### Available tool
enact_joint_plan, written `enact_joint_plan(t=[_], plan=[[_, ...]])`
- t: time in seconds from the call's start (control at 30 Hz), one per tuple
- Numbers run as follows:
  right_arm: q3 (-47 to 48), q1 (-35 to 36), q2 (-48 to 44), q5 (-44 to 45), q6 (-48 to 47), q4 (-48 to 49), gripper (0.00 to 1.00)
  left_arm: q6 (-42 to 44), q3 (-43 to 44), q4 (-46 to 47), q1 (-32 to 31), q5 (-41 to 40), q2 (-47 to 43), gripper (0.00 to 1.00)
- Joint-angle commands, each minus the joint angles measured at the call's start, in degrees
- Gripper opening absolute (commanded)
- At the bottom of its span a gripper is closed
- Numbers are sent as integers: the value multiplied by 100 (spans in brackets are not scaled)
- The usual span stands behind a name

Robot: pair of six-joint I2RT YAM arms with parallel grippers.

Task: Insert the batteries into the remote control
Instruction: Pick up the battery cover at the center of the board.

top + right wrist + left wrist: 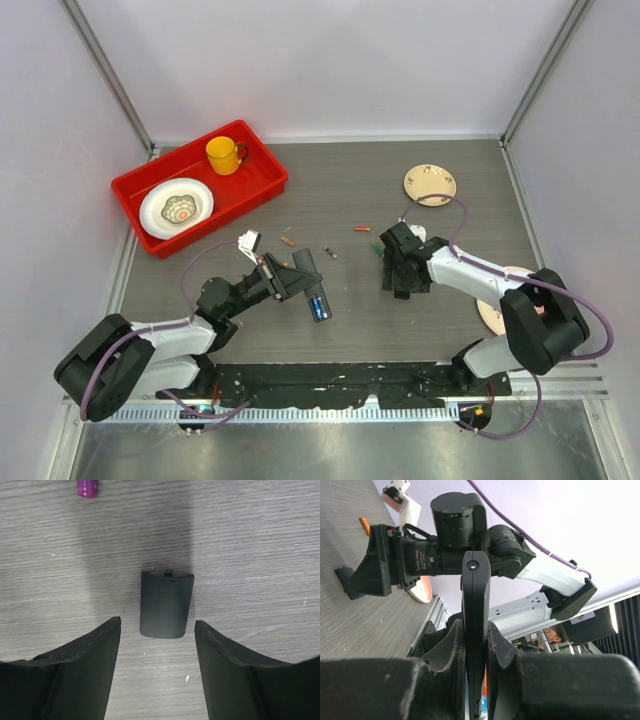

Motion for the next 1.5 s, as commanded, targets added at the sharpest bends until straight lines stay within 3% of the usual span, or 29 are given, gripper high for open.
enact_joint_plan(t=[0.0,0.43,0.8,1.03,1.27,1.47], plan=[[-207,-138,75,-195,-189,417,65,175,-32,119,3,62,-115,0],[-357,-366,338,-415,-400,664,57,96,117,304,3,124,289,0],[-410,-401,444,-775,-365,637,42,52,161,453,3,159,447,0],[-445,-410,112,-855,-234,646,26,69,170,471,3,168,482,0],[501,-173,-1346,-925,-242,-599,22,104,363,462,3,98,693,0],[1600,292,-1744,-1486,-532,-1823,14,122,583,532,-32,-218,1080,0]])
